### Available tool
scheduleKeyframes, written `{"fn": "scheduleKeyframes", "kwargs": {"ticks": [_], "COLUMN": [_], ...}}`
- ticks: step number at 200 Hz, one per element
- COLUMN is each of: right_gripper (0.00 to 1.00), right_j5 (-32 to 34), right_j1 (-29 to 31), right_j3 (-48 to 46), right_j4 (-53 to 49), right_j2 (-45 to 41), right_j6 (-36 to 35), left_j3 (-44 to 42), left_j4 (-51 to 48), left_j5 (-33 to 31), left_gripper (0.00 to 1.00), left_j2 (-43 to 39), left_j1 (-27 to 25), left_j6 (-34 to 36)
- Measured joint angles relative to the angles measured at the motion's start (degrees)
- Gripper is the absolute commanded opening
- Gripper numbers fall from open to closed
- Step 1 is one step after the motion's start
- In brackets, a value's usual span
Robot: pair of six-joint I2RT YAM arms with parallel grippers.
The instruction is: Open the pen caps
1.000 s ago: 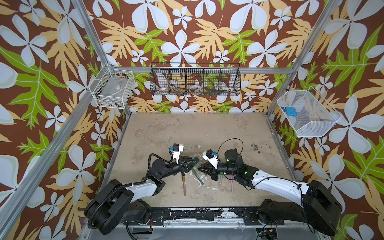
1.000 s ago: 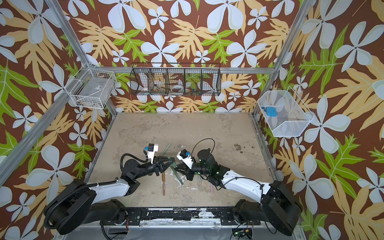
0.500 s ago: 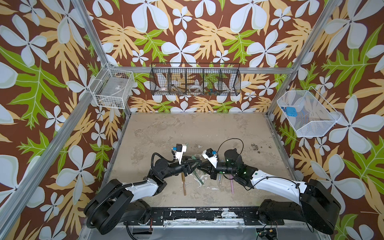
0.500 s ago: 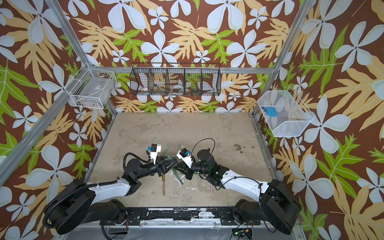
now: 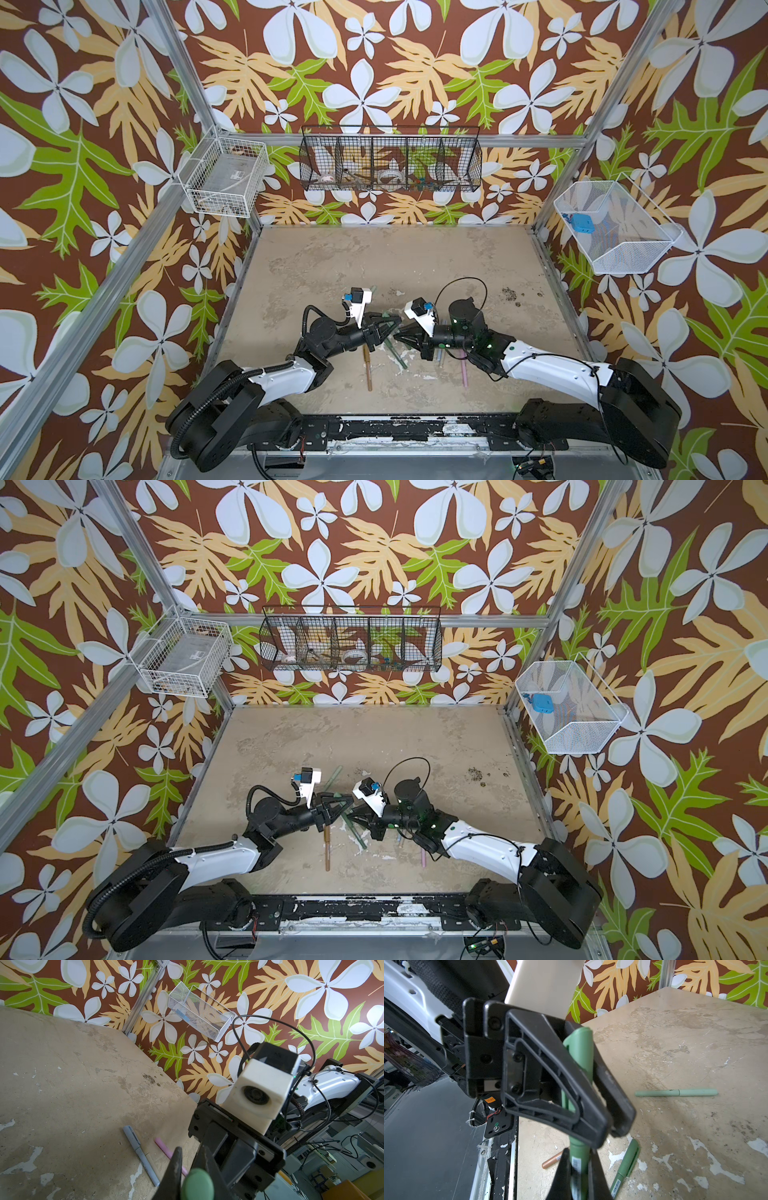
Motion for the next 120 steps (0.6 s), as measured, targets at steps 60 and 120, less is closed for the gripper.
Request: {"fn": "scheduleKeyframes", "kwargs": {"ticks": [60, 120], "right_gripper": [0.00, 0.00], "right_j5": [0.17, 22.62], "right_j1": [0.02, 8.74], "right_j3": [0.44, 1.66], "right_j4": [0.31, -3.19], "right_j2": [1.86, 0.81], "right_j6": [-0.26, -3.23], "left_j3": [-0.42, -0.59], "left_j4": [-1.53, -3.98], "left_j5": [-1.29, -5.01], "left_gripper": [0.00, 0.00], "left_j2": [-0.50, -1.05], "left_j1": [0.00, 0.37], "left_j6": [-0.09, -0.46]}}
